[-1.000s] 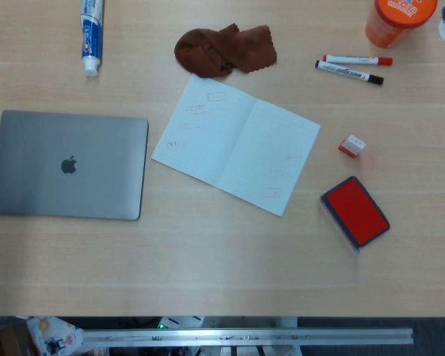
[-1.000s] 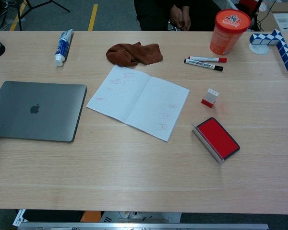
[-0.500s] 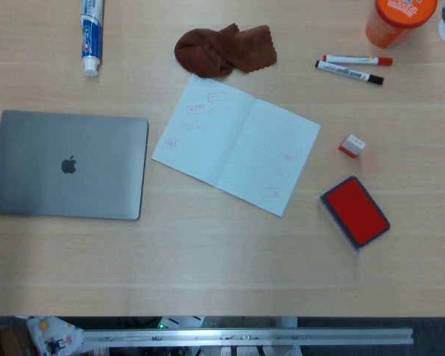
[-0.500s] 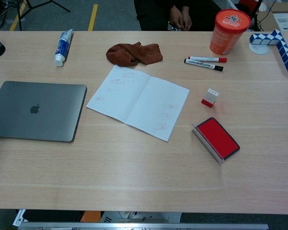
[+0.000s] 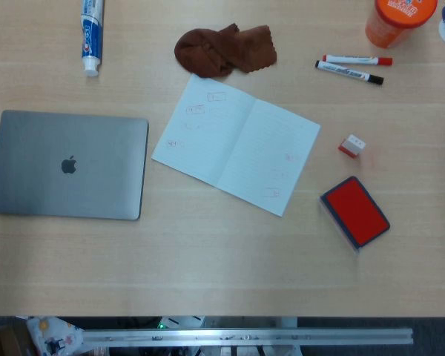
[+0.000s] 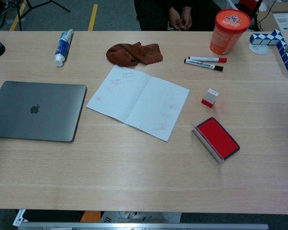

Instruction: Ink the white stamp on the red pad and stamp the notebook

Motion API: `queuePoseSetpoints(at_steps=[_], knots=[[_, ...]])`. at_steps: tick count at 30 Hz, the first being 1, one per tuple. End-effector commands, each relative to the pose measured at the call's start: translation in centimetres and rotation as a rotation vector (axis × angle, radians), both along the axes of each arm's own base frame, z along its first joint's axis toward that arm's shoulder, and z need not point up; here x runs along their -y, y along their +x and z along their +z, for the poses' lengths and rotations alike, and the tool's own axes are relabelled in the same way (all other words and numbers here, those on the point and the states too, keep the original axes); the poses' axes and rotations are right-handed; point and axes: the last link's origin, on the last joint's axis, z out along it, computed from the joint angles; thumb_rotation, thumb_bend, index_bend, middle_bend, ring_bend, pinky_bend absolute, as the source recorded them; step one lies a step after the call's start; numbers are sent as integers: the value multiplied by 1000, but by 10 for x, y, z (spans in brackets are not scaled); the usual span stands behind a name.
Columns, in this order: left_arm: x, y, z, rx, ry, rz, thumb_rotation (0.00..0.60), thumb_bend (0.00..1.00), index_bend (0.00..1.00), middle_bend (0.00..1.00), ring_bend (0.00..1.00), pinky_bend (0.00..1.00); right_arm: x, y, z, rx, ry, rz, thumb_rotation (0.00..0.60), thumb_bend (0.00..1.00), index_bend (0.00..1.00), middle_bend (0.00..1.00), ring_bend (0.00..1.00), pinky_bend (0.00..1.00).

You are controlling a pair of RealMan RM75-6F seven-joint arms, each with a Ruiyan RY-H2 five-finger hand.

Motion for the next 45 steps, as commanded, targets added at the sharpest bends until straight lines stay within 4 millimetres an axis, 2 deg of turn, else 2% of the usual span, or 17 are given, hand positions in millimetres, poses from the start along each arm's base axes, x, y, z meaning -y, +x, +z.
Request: queuePoseSetpoints(at_steps=[1, 7, 16, 35, 45], knots=[[-1, 2, 0, -1, -3, -11, 600, 262, 0, 0, 0, 45, 17, 8, -23, -10, 53, -4, 600, 183, 359, 362, 208, 349], [-1, 6, -1, -2, -12, -26, 600, 262, 0, 0, 0, 45, 36, 17, -58, -38, 136, -15, 600, 205, 394, 372, 212, 349], [0, 7, -2, -1, -18, -31, 600, 261, 0, 0, 0, 45, 51, 31, -97, -46, 210, -21, 600, 205, 428, 375, 215, 349], [-4, 6, -6, -4, -42, -38, 600, 262, 0, 0, 0, 45, 67, 32, -137, -100, 255, -79, 600, 205, 434, 376, 215, 349], [-3, 3, -5, -1, -37, -31, 600, 262, 0, 0, 0, 45, 68, 35, -150, -123, 274, -77, 600, 205, 444, 376, 215, 349]])
